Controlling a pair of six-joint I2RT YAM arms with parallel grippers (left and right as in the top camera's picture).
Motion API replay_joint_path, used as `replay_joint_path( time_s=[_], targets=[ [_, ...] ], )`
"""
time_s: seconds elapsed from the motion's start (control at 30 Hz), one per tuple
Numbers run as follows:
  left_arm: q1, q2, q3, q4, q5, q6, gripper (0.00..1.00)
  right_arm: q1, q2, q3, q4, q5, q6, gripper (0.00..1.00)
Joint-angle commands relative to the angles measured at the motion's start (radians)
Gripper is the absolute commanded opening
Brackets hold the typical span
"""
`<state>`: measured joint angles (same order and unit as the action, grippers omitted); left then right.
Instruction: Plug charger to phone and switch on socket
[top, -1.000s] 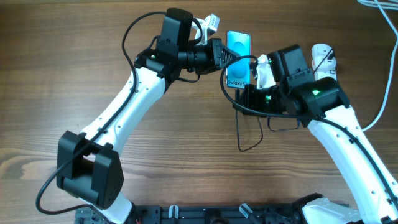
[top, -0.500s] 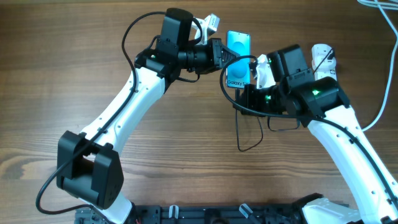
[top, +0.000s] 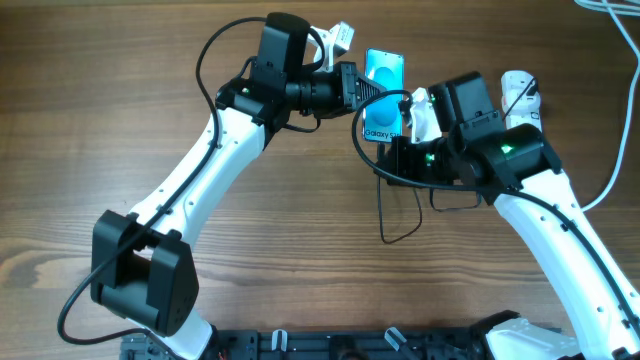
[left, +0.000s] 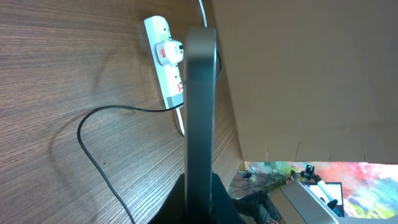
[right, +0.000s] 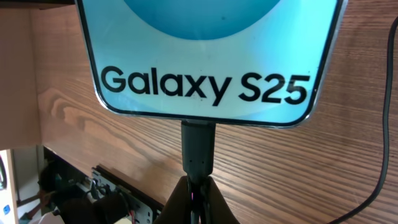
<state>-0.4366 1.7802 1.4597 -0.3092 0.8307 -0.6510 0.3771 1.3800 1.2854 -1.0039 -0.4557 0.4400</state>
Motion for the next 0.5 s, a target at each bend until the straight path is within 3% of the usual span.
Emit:
replay_joint_path(
  time_s=[0.0,0.47],
  targets=[
    [0.000,-0.024,0.012,-0.002,0.071,0.038,0.04,-0.001,0.002,0.010,0.021,0.023,-0.022,0.04],
    [0.000,-0.024,0.012,-0.014,0.085,0.045,0.04,-0.001,0.002,0.010,0.051,0.056,-0.021,0.05]
  ],
)
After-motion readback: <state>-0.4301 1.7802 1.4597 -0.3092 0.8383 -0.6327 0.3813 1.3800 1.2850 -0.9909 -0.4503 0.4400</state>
